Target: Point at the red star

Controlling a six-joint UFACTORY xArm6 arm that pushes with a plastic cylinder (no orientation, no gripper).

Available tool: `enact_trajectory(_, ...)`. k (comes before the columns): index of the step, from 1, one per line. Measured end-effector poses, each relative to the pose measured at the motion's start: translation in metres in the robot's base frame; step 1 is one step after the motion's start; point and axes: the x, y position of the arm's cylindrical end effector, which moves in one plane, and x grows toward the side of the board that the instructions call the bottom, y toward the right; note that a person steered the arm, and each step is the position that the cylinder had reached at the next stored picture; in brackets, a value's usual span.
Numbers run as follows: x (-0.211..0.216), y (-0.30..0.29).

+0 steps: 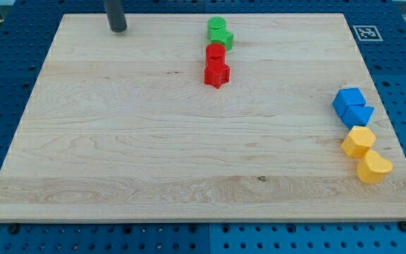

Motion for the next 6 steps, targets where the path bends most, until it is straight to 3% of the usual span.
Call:
enact_trajectory(2, 0.021, 0.0)
enact_trajectory(3, 0.071, 0.016)
enact_trajectory(6, 0.223, 0.215)
